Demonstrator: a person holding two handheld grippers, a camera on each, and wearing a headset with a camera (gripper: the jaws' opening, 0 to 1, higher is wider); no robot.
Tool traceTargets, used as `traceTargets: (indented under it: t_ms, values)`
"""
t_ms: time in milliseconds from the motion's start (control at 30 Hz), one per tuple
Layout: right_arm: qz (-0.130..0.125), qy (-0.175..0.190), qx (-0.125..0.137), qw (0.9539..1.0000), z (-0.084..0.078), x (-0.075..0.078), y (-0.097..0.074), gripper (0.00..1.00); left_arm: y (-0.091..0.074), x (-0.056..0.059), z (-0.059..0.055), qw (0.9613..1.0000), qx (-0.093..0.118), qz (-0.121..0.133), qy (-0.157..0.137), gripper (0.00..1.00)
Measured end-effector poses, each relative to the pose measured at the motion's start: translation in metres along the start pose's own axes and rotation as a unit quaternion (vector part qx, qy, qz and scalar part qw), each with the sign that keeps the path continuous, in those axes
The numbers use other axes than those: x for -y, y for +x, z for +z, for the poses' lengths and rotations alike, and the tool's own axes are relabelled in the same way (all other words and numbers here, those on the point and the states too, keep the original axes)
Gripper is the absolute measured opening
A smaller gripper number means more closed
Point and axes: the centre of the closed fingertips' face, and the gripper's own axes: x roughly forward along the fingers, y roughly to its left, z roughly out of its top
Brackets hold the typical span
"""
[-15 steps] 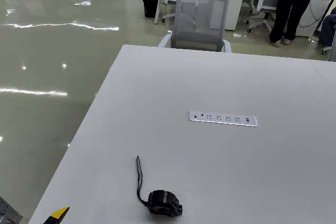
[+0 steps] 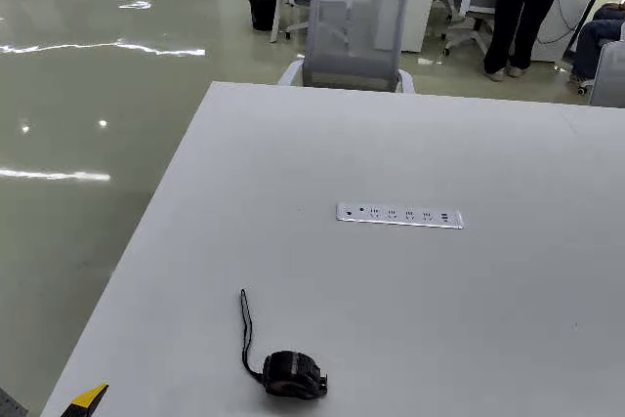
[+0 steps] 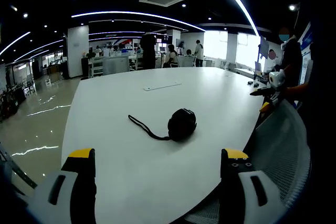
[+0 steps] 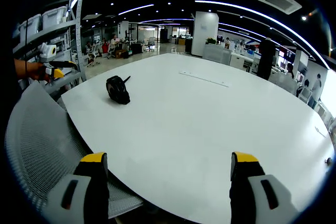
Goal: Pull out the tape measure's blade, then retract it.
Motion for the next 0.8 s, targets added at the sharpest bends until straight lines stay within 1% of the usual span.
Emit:
traceTargets:
  t_ms: [133,367,500,567,633,700,800]
  values:
    - [-0.001,0.000,0.002,1.0000,0.0015,0.0002,0.0002,0.99,0.0009,0.0014,-0.0004,1.0000,-0.001,-0.002,-0.001,0.99]
    - [-0.003,0.002,0.005,1.0000,0.0027,0.0013,-0.0011,0.99,-0.0001,0.0022,0.0033,1.0000,0.001,0.001,-0.002,0.99]
    - [-0.004,0.003,0.006,1.0000,0.0021,0.0023,-0.0022,0.98,0.0006,-0.0003,0.0014,1.0000,0.000,0.003,-0.004,0.99]
    - [-0.004,0.004,0.005,1.0000,0.0013,0.0027,-0.0027,0.98,0.0016,-0.0001,0.0007,1.0000,0.001,0.002,-0.006,0.99]
    - [-0.004,0.004,0.005,1.0000,0.0008,0.0036,-0.0028,0.98,0.0029,0.0031,0.0022,1.0000,0.001,-0.001,-0.003,0.99]
    - [-0.004,0.005,0.005,1.0000,0.0011,0.0036,-0.0028,0.98,0.0043,0.0021,0.0002,1.0000,-0.001,-0.004,-0.003,0.99]
    - [-0.003,0.004,0.006,1.0000,0.0015,0.0032,-0.0024,0.98,0.0061,0.0024,0.0012,1.0000,-0.001,-0.005,-0.001,0.99]
